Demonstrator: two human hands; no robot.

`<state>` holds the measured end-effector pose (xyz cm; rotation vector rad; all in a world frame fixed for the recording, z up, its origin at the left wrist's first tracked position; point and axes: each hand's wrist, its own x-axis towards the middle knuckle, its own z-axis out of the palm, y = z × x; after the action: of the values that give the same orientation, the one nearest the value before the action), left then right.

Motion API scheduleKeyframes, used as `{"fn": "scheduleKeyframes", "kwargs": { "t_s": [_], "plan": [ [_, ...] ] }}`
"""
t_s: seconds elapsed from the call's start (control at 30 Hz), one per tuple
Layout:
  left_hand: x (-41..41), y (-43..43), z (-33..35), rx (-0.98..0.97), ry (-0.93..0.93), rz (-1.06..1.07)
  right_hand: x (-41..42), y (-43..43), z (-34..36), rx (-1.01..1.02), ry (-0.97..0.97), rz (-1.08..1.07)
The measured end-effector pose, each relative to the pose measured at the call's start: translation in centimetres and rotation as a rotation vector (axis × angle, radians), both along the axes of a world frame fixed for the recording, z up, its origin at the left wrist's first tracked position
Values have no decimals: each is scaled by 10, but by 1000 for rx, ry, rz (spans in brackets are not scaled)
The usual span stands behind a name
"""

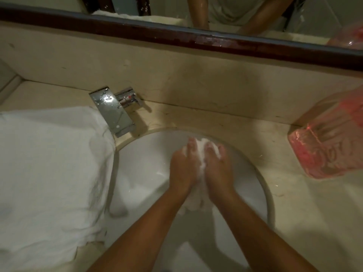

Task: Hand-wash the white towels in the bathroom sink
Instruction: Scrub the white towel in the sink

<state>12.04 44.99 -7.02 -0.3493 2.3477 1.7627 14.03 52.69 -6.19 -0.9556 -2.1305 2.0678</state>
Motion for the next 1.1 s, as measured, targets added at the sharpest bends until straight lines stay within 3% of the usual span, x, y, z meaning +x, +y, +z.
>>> {"fn": "scheduleKeyframes", "kwargs": {
  "t_s": [0.2,0.33,0.43,0.57,0.63,0.77,0.9,1.03,1.1],
  "plan": [
    [-5,-13,-4,-1,-30,85,23,-12,2,-2,-5,80],
    [11,2,3,-7,-10,42,3,-2,9,-34,-63,-48],
    [-3,-12,-1,13,-4,126,22,-17,13,-27,-16,61],
    [27,-2,6,15,-4,12,1,-2,12,28,-67,0],
    [16,-7,6,-33,31,59,9,-11,14,25,-76,8],
    [-14,-29,4,-25,37,24,45,-26,25,-60,24,105],
    [-12,-43,-2,-5,-39,-17,10,-5,10,-192,-37,57],
    [-14,-68,-32,118,-197,74,13,-1,-43,2,-85,183],
    [0,-67,-56,134,-204,36,21,-2,-69,-30,-133,204]
  ]
}}
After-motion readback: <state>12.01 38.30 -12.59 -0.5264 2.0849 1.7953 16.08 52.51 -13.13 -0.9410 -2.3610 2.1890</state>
